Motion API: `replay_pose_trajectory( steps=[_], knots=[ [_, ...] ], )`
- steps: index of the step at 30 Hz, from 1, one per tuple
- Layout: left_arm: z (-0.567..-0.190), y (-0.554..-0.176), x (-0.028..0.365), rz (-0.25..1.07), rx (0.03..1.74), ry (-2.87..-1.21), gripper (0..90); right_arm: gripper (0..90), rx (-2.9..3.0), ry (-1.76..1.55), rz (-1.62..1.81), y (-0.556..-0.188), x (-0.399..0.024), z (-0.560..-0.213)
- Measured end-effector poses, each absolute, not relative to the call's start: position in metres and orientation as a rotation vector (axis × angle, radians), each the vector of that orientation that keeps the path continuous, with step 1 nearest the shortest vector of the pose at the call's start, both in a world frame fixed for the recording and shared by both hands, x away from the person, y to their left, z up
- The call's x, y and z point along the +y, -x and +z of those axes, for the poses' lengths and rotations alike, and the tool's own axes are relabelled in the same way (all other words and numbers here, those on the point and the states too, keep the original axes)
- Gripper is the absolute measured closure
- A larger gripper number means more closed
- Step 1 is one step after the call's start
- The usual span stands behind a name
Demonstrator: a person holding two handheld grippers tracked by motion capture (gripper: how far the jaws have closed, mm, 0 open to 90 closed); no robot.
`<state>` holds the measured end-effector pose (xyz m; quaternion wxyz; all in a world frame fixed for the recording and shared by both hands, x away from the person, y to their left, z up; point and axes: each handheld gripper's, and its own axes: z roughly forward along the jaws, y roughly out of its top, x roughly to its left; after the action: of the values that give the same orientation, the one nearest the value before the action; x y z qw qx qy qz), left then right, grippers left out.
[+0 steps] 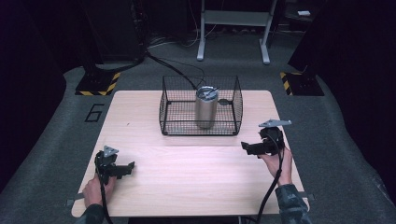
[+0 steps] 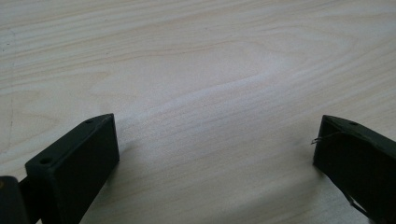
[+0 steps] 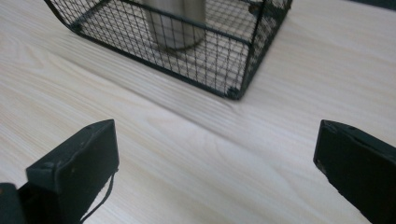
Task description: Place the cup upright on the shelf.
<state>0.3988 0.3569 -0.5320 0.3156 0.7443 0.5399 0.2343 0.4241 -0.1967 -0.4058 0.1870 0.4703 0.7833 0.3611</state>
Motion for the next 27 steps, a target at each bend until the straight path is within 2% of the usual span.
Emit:
replay_pose_trajectory(
  steps=[6, 20, 27],
  knots=[
    [-0.532, -0.399, 0.357, 0.617, 1.422, -1.96, 0.1, 0.0, 2.17, -1.391, 0.984, -0.41, -0.213, -0.431],
    [-0.532, -0.399, 0.357, 0.617, 1.422, -1.961, 0.1, 0.0, 2.095, -1.557, 0.9, -0.375, -0.249, -0.52],
    [-0.532, -0.399, 0.357, 0.617, 1.423, -1.959, 0.1, 0.0, 2.056, -1.507, 0.856, -0.372, -0.249, -0.529]
  ],
)
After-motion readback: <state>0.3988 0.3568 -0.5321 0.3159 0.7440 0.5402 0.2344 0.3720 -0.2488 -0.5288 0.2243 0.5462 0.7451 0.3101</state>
